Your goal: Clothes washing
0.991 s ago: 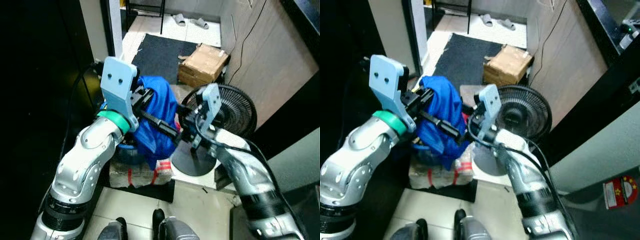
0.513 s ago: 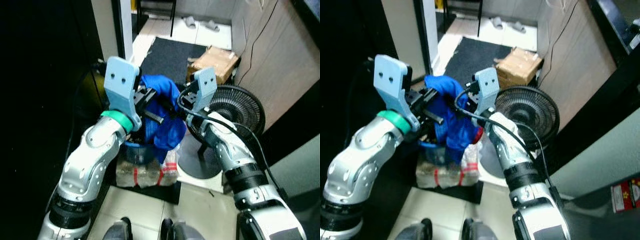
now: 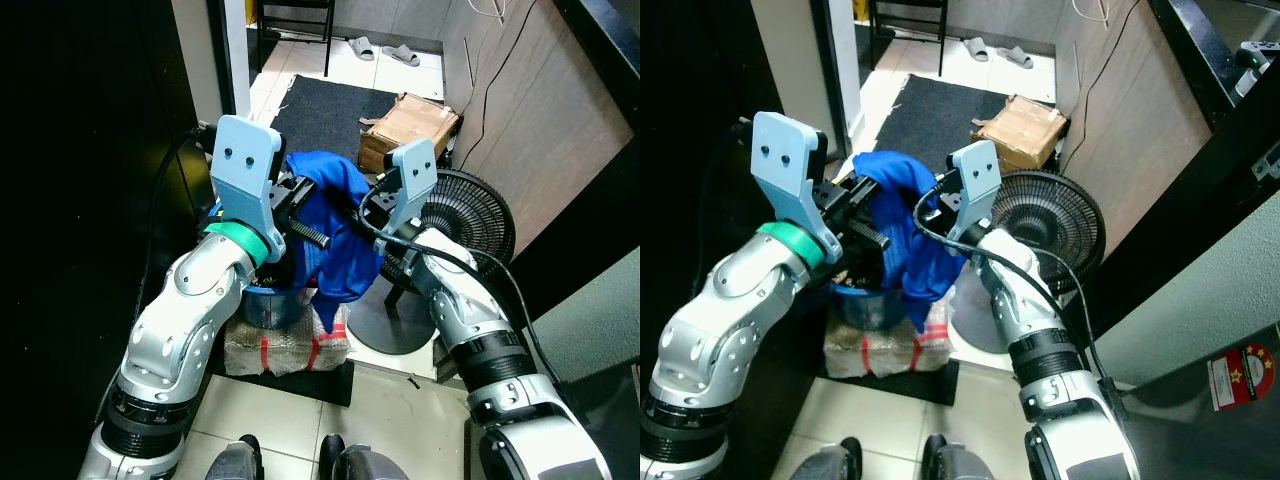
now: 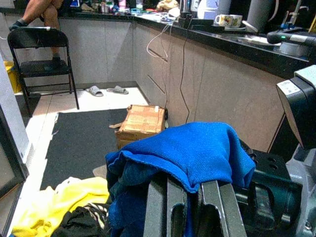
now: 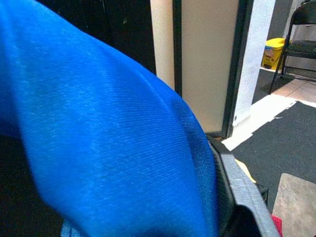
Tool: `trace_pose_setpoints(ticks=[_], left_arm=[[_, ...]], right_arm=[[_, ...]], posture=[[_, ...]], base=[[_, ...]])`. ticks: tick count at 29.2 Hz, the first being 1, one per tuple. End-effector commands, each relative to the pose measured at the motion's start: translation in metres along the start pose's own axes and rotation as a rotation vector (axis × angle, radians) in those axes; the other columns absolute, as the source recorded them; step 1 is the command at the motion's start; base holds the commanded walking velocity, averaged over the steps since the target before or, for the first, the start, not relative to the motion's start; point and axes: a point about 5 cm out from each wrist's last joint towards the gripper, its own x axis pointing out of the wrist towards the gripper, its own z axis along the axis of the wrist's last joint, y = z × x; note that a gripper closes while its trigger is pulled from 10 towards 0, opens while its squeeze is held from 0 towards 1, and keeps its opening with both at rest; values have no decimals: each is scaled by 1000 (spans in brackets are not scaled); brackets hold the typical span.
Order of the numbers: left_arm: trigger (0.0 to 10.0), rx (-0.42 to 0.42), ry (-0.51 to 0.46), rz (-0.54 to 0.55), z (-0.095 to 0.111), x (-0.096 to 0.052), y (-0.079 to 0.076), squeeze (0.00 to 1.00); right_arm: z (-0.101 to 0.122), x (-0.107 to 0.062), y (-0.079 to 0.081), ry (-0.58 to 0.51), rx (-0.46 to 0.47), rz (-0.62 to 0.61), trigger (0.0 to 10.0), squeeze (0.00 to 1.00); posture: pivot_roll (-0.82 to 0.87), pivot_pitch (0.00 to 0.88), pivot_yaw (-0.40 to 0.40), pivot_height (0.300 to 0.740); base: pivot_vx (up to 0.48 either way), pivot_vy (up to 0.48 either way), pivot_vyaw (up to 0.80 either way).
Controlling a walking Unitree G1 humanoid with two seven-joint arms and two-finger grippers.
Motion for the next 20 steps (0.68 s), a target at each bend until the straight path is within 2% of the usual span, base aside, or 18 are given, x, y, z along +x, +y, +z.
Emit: trace_pose_setpoints(ticks=[1,14,15,16,17,20], left_arm=[[10000,-1,-25,-5,2,0,-1,0],[10000,-11,-23,4,1,1,-1,0],[10000,-11,-23,4,0,1,-1,0],[10000,-12,-23,5,0,1,-1,0],[10000,-11,-23,5,0,1,-1,0],[10000,-11,-23,7,0,1,-1,0]], right_arm=[[-3,-2,-6,3,6,-30,0,0],[0,-3,-7,-24,6,-42,0,0],[1,-2,-7,-29,1,-45,6706,0],[1,-2,-7,-33,-2,-46,6706,0],[2,-3,-7,-39,-6,-52,10000,0],[4,-3,-8,-46,-9,-57,10000,0]], posture=[[19,113,-17,740],[13,117,-16,740],[14,116,-17,740],[14,116,-17,740],[14,116,-18,740],[15,116,-18,740]], base=[[0,0,0],[0,0,0],[0,0,0],[0,0,0],[0,0,0],[0,0,0]])
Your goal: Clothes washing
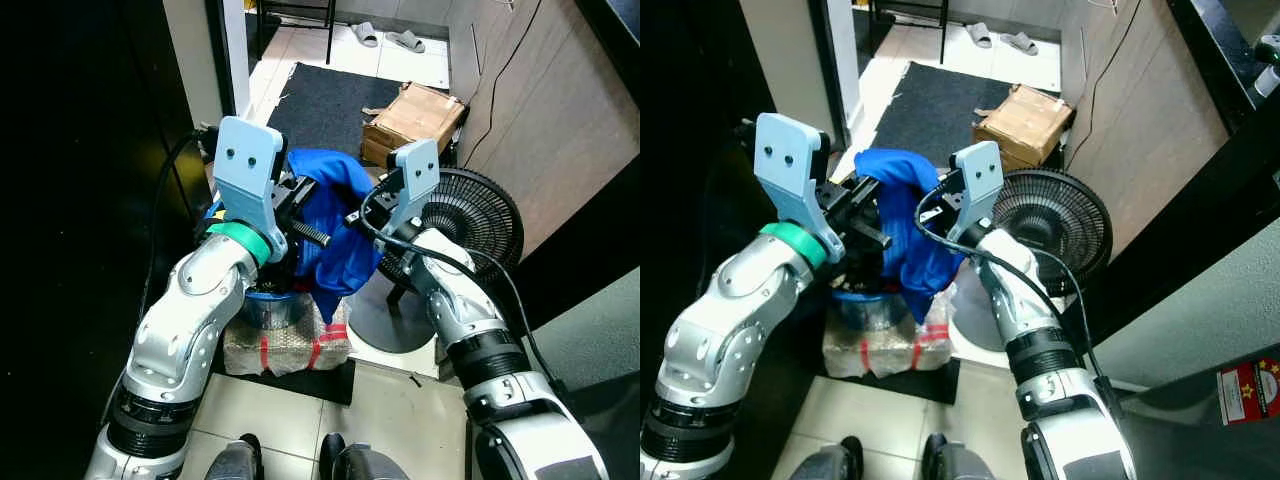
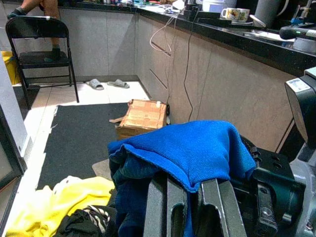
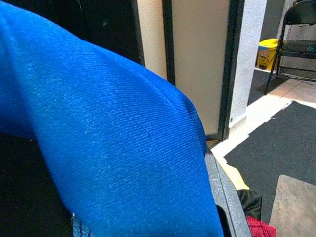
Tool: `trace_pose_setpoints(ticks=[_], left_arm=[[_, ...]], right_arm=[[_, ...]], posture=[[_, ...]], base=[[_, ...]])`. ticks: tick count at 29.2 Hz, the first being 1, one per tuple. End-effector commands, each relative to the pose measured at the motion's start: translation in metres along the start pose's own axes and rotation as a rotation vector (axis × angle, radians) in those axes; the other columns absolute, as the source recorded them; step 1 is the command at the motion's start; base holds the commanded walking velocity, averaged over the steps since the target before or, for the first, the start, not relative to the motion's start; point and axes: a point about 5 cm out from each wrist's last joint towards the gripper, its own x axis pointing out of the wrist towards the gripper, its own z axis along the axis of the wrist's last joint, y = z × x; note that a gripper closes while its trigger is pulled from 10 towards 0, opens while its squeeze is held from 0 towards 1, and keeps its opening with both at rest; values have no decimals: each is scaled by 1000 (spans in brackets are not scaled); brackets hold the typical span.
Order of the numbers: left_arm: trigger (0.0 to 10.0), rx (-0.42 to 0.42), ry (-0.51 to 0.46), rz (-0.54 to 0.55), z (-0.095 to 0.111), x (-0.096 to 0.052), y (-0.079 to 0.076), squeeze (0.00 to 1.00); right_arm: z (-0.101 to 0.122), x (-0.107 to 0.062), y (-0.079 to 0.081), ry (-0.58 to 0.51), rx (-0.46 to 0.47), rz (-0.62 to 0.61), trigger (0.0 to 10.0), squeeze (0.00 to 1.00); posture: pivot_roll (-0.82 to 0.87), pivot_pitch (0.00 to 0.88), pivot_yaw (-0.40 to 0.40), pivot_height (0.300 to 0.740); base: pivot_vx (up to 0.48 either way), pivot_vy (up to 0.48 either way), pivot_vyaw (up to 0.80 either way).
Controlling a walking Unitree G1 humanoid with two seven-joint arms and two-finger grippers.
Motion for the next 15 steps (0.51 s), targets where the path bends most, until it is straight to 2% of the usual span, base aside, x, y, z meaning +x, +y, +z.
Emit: trace_pose_setpoints(ticks=[1,4,7,11,15], left_arm=[[10000,0,-17,-3,0,0,0,0],[10000,0,-25,26,1,-2,5,0],[10000,1,-26,31,0,-2,5,0],[10000,43,-17,37,-4,-3,6,0],[10000,44,-16,38,-4,-2,7,0]], right_arm=[[1,-3,-6,-9,-5,-38,10000,0],[16,-15,-3,-77,-83,-61,10000,0],[19,-19,-1,-87,-91,-63,10000,0],[25,-37,2,-118,-148,-116,10000,0],[25,-37,2,-118,-150,-118,10000,0]], posture=[[15,116,-18,740],[10,110,-23,740],[10,110,-23,740],[-3,102,-19,740],[-7,99,-15,740]], base=[[0,0,0],[0,0,0],[0,0,0],[0,0,0],[0,0,0]])
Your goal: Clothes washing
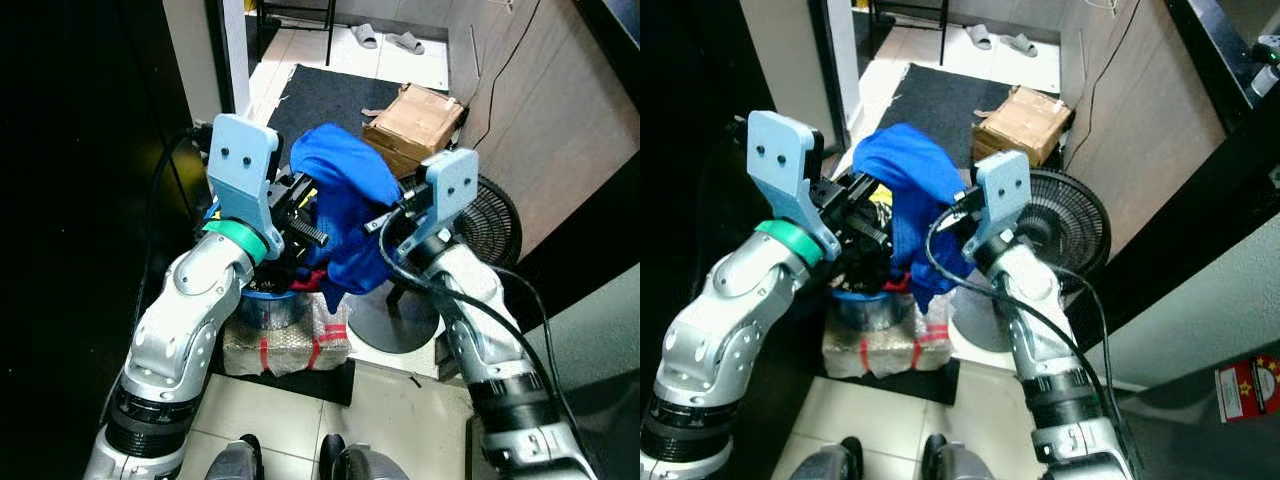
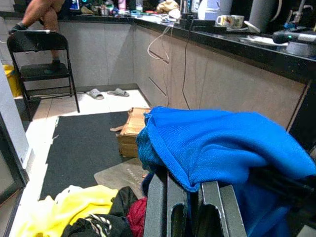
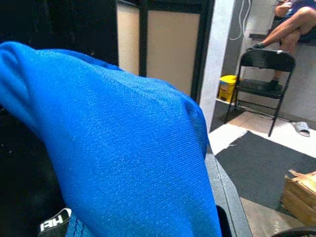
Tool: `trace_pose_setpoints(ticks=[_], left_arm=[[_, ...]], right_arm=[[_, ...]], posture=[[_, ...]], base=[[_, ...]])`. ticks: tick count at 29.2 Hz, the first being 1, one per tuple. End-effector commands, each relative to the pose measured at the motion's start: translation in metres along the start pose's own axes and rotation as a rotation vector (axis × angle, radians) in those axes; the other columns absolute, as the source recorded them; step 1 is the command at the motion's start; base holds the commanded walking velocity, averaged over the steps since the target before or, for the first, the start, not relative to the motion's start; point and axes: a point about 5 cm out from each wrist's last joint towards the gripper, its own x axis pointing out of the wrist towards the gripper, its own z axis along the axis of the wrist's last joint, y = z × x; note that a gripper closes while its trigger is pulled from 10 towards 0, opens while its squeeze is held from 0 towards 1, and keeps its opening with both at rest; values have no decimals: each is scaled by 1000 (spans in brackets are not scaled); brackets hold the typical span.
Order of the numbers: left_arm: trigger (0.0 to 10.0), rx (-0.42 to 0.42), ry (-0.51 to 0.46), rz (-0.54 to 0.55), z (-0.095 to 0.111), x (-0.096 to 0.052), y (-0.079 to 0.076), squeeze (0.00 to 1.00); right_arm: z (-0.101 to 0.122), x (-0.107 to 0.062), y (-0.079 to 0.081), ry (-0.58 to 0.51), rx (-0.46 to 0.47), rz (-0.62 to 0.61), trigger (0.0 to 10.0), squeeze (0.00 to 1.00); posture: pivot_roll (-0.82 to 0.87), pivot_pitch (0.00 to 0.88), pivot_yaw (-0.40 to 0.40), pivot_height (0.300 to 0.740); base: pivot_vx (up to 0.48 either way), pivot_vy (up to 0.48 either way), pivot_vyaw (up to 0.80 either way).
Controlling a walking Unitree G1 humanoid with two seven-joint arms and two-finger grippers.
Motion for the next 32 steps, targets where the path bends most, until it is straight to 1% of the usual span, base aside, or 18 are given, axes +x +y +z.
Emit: trace_pose_setpoints(ticks=[1,3,5,6,7,8,20,21,22,23,24,25,26,28,29,31,32], left_arm=[[10000,15,10,18,-4,-2,4,0],[10000,25,10,34,-5,0,8,0],[10000,28,9,39,-5,0,9,0],[10000,24,6,41,-5,1,9,325],[10000,24,6,41,-5,1,9,325],[10000,20,5,39,-5,1,9,1000],[10000,10,-6,45,-4,-2,11,1000],[10000,-2,-22,62,-1,-3,14,1000],[10000,-2,-22,62,-1,-3,14,1000],[10000,-14,-50,101,5,-3,21,1000],[10000,-19,-84,124,12,-4,26,278],[10000,-20,-112,131,20,-5,30,0],[10000,-20,-129,125,26,-6,30,0],[10000,-18,-139,114,29,-7,29,0],[10000,-29,-157,95,34,-10,25,0],[10000,-40,-167,86,36,-12,22,0],[10000,-61,-181,72,39,-14,19,0]], right_arm=[[1,-8,-5,-7,-5,-66,10000,0],[0,-16,-6,-8,9,-127,10000,0],[0,-18,-6,-5,13,-142,10000,0],[0,-18,-6,-2,14,-141,10000,0],[0,-18,-6,-2,14,-141,10000,0],[0,-17,-5,1,16,-137,10000,0],[0,-14,-4,17,15,-127,10000,0],[-1,-15,-4,22,16,-133,10000,0],[-1,-15,-4,22,16,-133,10000,0],[-1,-17,-5,26,17,-140,10000,0],[-1,-19,-6,30,19,-150,10000,0],[-2,-21,-7,37,21,-164,10000,0],[-3,-22,-9,44,20,-179,10000,0],[-4,-23,-10,49,17,-197,10000,0],[-5,-26,-15,54,10,-257,10000,0],[-5,-27,-18,56,6,-280,10000,0],[-4,-28,-21,63,-11,-312,10000,0]], posture=[[-13,89,-6,740],[-13,85,-5,740],[-13,84,-6,740],[-12,83,-7,740],[-12,83,-7,740],[-9,81,-11,740],[1,73,-19,740],[0,72,-18,740],[0,72,-18,740],[-3,68,-17,740],[-3,66,-18,740],[-3,66,-18,740],[-3,66,-18,740],[2,63,-20,740],[2,60,-20,740],[0,58,-20,740],[0,58,-20,740]], base=[[0,0,0],[0,0,0],[0,0,0],[0,0,0],[0,0,0],[0,0,0],[0,0,0],[0,0,0],[0,0,0],[0,0,0],[0,0,0],[0,0,0],[0,0,0],[0,0,0],[0,0,0],[0,0,0],[0,0,0]])
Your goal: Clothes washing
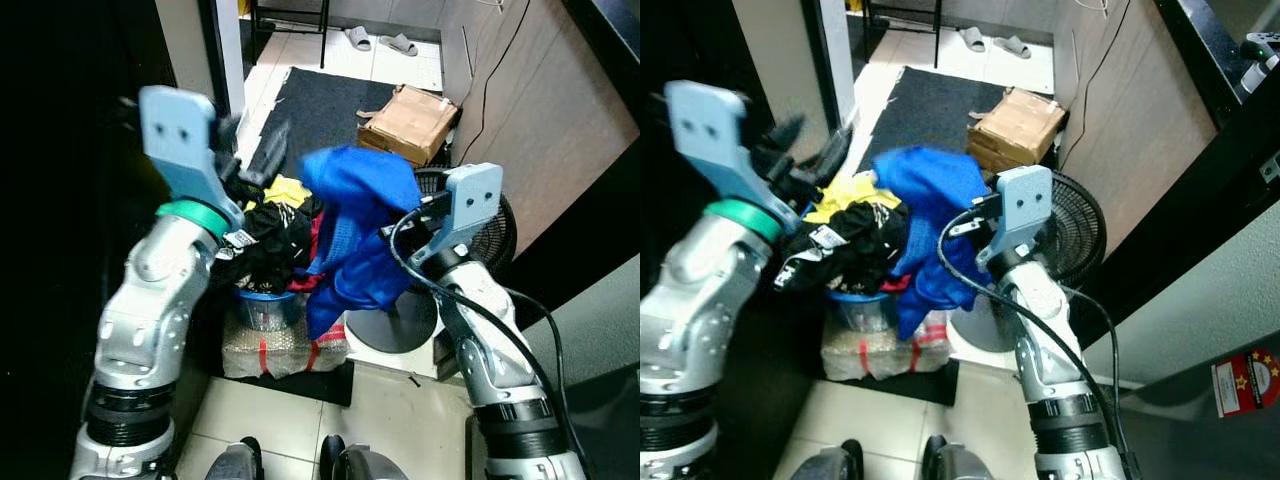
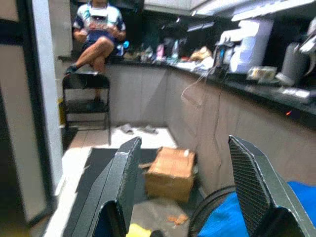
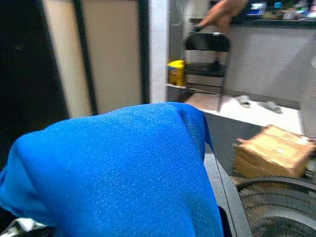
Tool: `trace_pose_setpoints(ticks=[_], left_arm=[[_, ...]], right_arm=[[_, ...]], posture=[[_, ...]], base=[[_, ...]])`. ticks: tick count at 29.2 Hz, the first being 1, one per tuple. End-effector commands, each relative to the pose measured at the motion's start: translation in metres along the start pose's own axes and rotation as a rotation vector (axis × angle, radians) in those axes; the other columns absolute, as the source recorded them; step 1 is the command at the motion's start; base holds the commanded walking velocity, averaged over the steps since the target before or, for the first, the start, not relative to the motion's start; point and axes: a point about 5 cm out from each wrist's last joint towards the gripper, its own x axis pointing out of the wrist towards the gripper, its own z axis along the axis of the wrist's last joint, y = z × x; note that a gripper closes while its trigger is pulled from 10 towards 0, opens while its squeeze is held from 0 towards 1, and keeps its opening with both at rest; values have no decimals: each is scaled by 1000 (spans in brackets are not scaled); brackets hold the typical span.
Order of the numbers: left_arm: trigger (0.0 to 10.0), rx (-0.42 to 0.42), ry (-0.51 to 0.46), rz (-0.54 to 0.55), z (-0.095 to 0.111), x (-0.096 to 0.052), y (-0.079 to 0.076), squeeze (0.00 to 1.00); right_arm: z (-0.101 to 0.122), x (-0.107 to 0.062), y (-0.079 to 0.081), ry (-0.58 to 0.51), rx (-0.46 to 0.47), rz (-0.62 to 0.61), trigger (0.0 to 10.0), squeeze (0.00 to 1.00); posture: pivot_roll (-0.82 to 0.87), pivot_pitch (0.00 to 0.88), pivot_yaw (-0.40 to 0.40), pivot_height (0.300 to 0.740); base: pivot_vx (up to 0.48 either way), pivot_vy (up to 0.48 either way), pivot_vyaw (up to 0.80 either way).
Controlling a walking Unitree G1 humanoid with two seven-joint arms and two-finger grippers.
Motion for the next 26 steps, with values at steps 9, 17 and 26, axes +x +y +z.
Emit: trace_pose_setpoints(ticks=[9,17,26], left_arm=[[10000,-104,-11,-30,1,7,-13,0],[10000,-96,-20,-29,7,11,-10,0],[10000,-23,-3,-14,9,7,-2,0]], right_arm=[[10,-1,-18,-20,-60,-110,10000,0],[14,-1,-14,-35,-56,-106,10000,0],[26,9,-6,-88,31,-120,10000,0]], posture=[[-24,51,-13,740],[-19,51,-13,740],[9,51,-7,740]], base=[[0,0,-89],[0,0,-800],[0,0,-800]])
